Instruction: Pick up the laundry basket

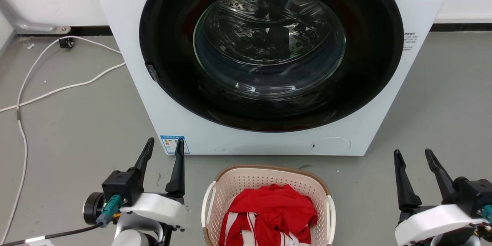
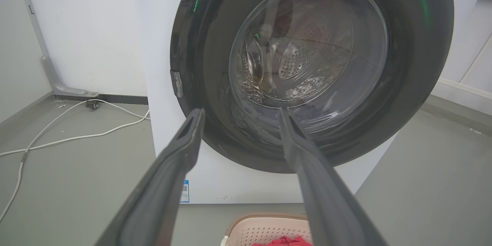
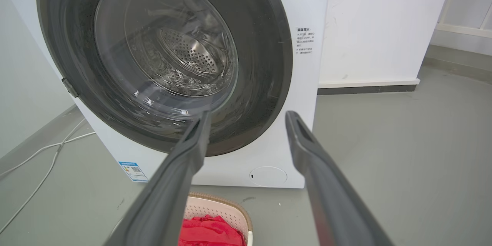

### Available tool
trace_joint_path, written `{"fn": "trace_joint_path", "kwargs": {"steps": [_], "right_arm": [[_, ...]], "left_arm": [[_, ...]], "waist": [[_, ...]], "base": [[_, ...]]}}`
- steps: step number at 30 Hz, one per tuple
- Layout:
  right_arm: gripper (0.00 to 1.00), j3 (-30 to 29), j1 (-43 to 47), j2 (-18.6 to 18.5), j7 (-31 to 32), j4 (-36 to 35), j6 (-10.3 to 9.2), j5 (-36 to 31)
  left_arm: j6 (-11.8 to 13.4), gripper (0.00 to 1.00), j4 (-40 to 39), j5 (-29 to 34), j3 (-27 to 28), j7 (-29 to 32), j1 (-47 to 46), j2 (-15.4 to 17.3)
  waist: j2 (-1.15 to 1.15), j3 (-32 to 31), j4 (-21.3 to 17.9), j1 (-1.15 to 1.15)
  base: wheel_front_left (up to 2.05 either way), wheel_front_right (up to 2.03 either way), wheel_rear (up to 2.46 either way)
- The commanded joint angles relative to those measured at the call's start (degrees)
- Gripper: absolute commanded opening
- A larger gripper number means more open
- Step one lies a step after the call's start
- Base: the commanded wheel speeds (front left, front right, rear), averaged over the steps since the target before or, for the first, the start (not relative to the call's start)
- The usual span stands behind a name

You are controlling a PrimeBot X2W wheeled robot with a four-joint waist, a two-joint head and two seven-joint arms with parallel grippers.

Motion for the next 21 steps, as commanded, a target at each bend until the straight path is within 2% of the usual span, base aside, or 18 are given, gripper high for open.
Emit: {"fn": "trace_joint_path", "kwargs": {"steps": [1,21], "right_arm": [[1.00,-0.11,0.23,0.23,-0.24,-0.61,-0.02,-1.46],[1.00,0.35,1.42,0.33,-1.16,-1.77,-0.02,-9.61]], "left_arm": [[0.35,1.00,-0.03,1.52,-0.08,-0.50,-1.20,0.21],[1.08,1.00,0.19,8.57,-0.05,-2.64,-0.89,-0.23]], "waist": [[0.00,0.05,0.01,0.00],[0.00,0.25,0.01,-0.01]], "base": [[0.00,0.00,0.00],[0.00,0.00,0.00]]}}
